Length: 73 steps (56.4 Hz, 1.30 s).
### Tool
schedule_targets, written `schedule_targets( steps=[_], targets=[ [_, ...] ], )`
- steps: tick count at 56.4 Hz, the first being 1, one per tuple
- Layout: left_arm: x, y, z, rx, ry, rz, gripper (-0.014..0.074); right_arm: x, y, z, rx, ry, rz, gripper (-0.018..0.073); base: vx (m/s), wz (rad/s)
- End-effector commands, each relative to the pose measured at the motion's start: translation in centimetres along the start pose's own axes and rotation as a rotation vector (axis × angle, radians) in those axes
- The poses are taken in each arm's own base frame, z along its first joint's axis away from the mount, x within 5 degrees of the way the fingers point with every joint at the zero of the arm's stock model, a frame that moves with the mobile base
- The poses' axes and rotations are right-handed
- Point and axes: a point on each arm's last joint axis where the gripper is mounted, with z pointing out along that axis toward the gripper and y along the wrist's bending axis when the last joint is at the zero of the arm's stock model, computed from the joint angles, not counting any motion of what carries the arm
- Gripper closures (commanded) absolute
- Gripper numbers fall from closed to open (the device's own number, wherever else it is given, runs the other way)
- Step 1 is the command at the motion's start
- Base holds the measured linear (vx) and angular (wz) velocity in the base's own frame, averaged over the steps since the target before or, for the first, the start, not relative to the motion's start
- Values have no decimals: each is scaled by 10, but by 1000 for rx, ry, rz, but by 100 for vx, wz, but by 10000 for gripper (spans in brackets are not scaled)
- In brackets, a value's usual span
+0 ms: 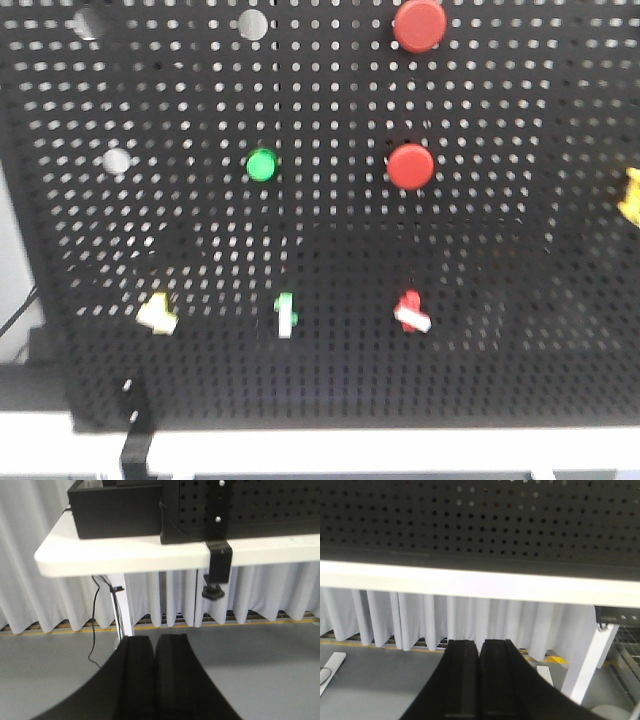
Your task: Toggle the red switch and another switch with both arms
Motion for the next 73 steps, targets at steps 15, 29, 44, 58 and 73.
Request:
schedule_targets(
  steps=[15, 29, 44, 58, 73],
  targets=[
    [-2, 0, 1, -1, -77, -3, 594, -6, 0, 0, 1, -82, -17, 566, 18, -1],
    [-2, 0, 1, -1, -77, -3, 594, -6, 0, 0, 1, -82, -17, 566, 8, 0],
    [-2, 0, 1, -2, -77, 3, 594, -6, 0, 0, 1, -82, -17, 566, 2, 0],
    [-2, 5, 0, -69, -75, 312, 594, -9, 0, -1, 2, -114, -33, 566, 0, 0],
    [-6, 6, 0, -97, -107, 407, 594, -16, 1, -2, -7, -192, -37, 566, 0, 0]
  ],
)
